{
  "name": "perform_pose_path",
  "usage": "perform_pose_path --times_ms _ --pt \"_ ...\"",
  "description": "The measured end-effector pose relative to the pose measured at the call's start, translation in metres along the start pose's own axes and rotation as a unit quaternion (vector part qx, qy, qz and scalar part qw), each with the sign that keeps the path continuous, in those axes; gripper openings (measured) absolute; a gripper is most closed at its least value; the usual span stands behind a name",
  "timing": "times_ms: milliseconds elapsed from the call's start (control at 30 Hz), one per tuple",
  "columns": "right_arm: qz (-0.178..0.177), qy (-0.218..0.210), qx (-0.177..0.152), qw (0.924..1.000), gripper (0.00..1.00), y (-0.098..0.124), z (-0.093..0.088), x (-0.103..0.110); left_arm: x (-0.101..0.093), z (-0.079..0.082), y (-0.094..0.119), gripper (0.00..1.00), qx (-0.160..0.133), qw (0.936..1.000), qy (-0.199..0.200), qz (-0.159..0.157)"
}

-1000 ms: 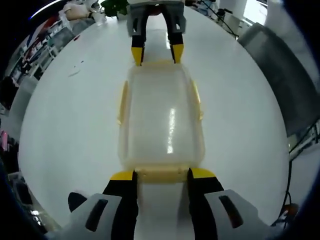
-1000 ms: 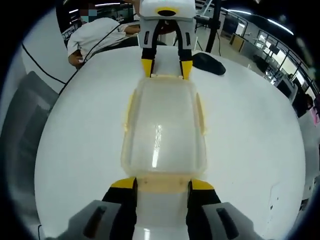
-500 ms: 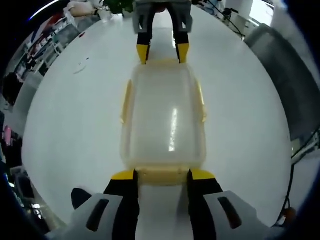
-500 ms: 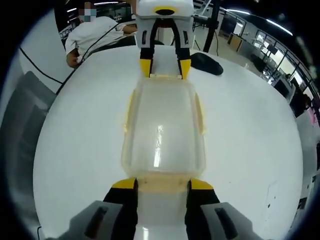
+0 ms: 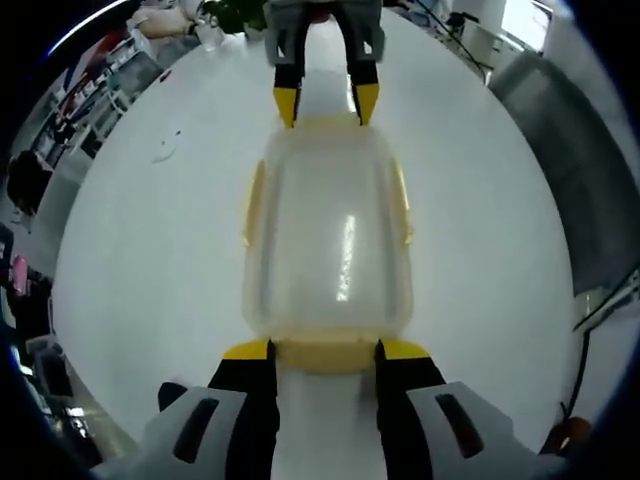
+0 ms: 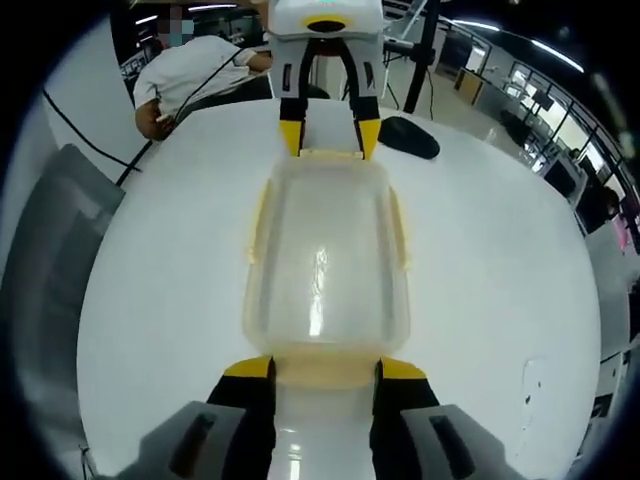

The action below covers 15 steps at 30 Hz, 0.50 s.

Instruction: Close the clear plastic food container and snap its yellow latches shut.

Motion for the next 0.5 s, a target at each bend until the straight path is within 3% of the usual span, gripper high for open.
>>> perform_pose_path --times_ms 500 --pt "-0.019 -0.006 -0.003 0.9998 0.34 0.039 -0.012 0.005 0.000 0.021 0.033 0.35 -0.004 0.9998 -0.006 0.017"
Point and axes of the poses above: the point that each gripper's makers call its tool centre point, and the gripper's own axes: y roughly backward along the fingers, x roughly to its left, z roughly out of its top, the point moved 6 cm from there along y, roughly backward along the fingers, and after that the axes turned 15 degrees about x, right-handed, at the moved point
